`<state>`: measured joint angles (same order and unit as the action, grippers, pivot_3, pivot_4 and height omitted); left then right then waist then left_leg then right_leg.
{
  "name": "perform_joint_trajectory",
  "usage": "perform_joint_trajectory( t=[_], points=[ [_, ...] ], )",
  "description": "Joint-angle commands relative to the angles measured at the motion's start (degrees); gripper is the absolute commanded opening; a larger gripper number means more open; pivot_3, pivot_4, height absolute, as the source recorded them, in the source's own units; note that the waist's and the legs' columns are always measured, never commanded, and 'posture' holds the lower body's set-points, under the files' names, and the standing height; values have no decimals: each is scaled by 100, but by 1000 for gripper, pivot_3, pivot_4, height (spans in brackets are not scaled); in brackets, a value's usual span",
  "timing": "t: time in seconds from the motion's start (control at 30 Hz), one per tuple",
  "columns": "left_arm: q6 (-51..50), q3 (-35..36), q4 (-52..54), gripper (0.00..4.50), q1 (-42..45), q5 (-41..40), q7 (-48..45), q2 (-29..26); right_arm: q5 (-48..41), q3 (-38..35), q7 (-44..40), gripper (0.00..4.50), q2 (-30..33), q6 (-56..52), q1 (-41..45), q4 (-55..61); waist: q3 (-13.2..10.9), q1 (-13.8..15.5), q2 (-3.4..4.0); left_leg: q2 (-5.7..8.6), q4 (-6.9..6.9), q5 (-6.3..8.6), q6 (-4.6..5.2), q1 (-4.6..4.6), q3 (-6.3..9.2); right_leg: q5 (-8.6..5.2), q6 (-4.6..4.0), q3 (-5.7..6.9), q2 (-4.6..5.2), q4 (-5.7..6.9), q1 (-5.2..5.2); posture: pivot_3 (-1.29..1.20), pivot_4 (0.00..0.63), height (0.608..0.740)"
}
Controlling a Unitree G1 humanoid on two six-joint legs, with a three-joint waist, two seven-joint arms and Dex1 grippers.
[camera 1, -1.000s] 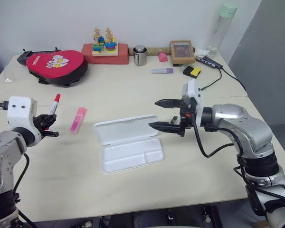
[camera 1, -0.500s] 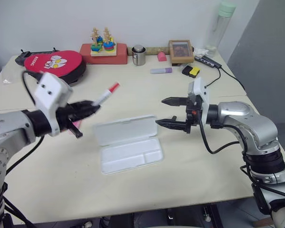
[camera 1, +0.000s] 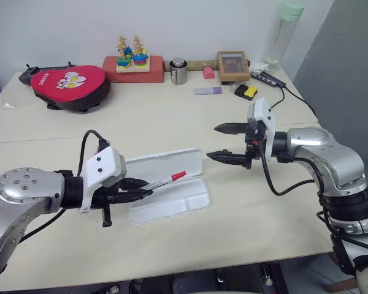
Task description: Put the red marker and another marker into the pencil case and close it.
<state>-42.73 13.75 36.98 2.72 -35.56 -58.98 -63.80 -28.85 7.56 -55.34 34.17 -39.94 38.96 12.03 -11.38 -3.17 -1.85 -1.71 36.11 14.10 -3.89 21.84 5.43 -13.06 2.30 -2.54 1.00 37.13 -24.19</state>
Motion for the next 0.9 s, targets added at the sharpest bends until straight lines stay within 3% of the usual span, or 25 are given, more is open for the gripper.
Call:
perform_joint_trajectory(
  t=[0.03, 0.23, 0.53, 0.6, 0.77, 0.9],
  points=[
    [768, -462, -167, 408, 117, 712, 39, 20, -9, -110, -61, 4363, 23, 146, 64, 88, 0, 2, 0, 0, 0, 0, 0, 0, -1, 0, 0, -1, 0, 0, 0, 0, 150, 740],
    [1501, -1084, -499, 408, 276, 1447, 67, 152, -25, -89, -46, 4363, 0, 31, 127, 106, -1, 11, 2, 0, 1, 0, 0, 0, -1, 0, 0, -1, 0, 1, 1, 0, 150, 740],
    [1670, -1775, -807, 408, 617, 1704, 93, 695, -45, -95, -42, 4363, -10, -58, 133, 183, -2, 15, 4, 0, 1, 0, 1, 3, 1, 1, 1, 1, 0, 2, 1, 0, 150, 740],
    [1672, -1812, -856, 1112, 689, 1671, 50, 786, -48, -96, -41, 4363, -16, -72, 139, 185, -2, 18, 4, 0, 2, 0, 1, 1, 0, 1, 1, 0, 0, 5, 1, 0, 150, 740],
    [1739, -1795, -926, 2075, 752, 1758, 56, 835, -74, -121, -28, 4363, 4, -124, 110, 260, -2, 11, 4, 0, 3, 0, 1, 0, 1, 1, 1, 0, -1, 7, 1, 0, 150, 740],
    [1692, -1385, -864, 2877, 677, 1441, 11, 850, -79, -132, -16, 4363, 13, -174, 94, 291, -2, 13, 4, 0, 3, 0, 1, 1, 1, 1, 1, 0, 0, 6, 1, 0, 150, 740]
  ],
)
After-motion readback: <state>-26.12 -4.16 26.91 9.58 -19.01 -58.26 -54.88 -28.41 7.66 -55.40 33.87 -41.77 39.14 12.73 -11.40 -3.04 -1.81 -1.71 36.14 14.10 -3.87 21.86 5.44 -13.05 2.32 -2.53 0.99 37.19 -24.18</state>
